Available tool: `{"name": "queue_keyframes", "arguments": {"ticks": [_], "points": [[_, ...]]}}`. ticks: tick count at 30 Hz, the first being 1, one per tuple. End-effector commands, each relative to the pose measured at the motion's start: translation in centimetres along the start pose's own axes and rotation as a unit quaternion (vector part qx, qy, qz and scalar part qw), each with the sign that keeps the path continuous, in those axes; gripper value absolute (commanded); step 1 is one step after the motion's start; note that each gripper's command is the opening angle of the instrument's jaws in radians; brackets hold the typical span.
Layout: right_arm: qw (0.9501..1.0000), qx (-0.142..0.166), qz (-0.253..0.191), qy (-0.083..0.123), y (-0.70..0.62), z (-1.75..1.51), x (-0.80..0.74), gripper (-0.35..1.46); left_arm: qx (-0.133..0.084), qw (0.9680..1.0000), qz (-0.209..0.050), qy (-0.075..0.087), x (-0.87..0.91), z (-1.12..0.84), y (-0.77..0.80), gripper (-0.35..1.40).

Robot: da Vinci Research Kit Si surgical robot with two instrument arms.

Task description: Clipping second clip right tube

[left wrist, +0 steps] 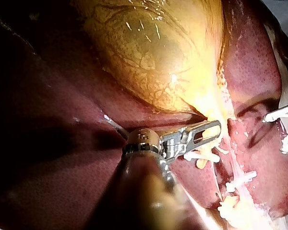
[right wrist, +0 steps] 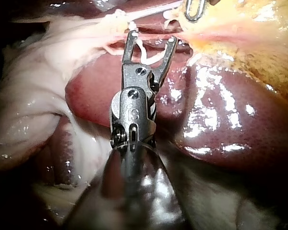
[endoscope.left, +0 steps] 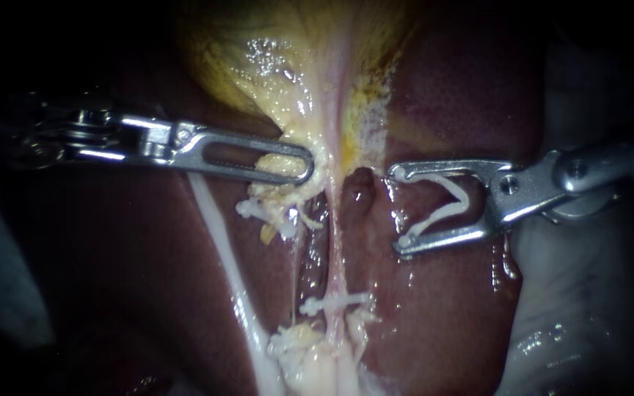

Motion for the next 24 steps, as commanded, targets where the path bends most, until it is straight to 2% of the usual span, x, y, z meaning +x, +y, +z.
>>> {"name": "queue_keyframes", "arguments": {"ticks": [1,4,7,16,20,24], "points": [[1.0000,0.000,0.000,0.000,0.00,0.00,0.00,0.50,0.000,1.0000,0.000,0.000,0.00,-0.02,0.00,-0.35],[1.0000,0.000,0.000,0.000,0.00,0.00,0.00,0.50,0.002,1.0000,-0.001,0.002,-0.02,-0.09,-0.04,-0.35],[1.0000,0.000,0.000,0.000,0.00,0.00,0.00,0.50,0.003,1.0000,-0.004,0.003,-0.07,-0.25,-0.12,-0.35],[1.0000,0.000,0.000,0.000,-0.01,0.00,0.01,0.50,-0.004,0.9997,-0.017,-0.016,-0.21,-0.87,-0.38,-0.35],[1.0000,0.000,0.000,0.000,-0.01,0.01,0.01,0.50,-0.004,0.9996,-0.018,-0.022,-0.26,-0.99,-0.42,-0.35],[1.0000,-0.001,0.000,0.000,-0.02,0.03,0.00,0.50,-0.004,0.9996,-0.018,-0.022,-0.25,-1.00,-0.41,-0.35]]}}
